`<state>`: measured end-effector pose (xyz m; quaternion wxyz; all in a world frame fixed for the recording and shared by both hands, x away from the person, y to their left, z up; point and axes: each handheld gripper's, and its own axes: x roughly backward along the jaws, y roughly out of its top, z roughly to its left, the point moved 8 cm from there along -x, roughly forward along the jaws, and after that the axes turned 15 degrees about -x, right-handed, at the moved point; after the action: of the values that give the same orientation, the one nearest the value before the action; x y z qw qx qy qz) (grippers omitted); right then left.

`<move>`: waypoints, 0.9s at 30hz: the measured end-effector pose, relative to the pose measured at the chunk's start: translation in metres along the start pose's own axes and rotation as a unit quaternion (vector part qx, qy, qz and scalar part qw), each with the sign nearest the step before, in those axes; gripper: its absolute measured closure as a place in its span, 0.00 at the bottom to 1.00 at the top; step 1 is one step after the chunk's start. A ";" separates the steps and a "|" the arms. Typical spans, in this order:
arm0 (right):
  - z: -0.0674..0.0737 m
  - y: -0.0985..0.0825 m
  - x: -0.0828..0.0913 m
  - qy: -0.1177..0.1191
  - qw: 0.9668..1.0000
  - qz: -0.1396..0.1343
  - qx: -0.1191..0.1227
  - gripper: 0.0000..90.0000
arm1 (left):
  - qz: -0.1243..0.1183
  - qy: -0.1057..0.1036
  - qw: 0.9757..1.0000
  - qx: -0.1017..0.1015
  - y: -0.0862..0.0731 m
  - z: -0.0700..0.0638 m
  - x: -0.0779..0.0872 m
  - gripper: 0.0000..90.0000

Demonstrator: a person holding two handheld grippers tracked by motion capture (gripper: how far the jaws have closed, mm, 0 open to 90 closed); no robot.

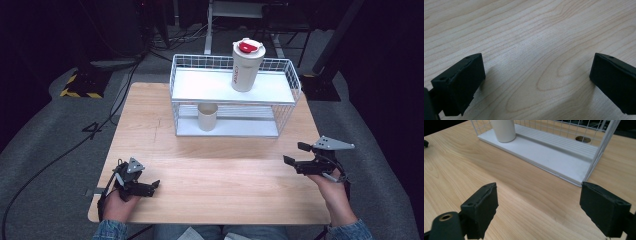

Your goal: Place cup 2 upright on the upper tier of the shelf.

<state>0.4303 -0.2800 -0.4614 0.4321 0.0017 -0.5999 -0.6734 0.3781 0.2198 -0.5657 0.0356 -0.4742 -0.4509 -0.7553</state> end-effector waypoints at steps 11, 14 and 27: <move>-0.016 -0.028 -0.009 -0.014 1.000 -0.003 -0.027 0.17 | 0.000 0.000 1.000 0.000 0.000 0.000 0.000 0.01; -0.021 -0.033 -0.011 -0.023 0.999 -0.005 -0.029 0.17 | 0.000 0.000 1.000 0.000 0.000 0.000 0.000 0.01; -0.038 -0.064 -0.024 -0.054 0.997 0.047 -0.028 0.17 | 0.000 0.000 1.000 0.000 0.000 0.000 0.000 0.01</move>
<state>0.4279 -0.3026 -0.5368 0.4301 -0.0749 -0.6027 -0.6680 0.3781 0.2198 -0.5658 0.0356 -0.4739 -0.4510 -0.7555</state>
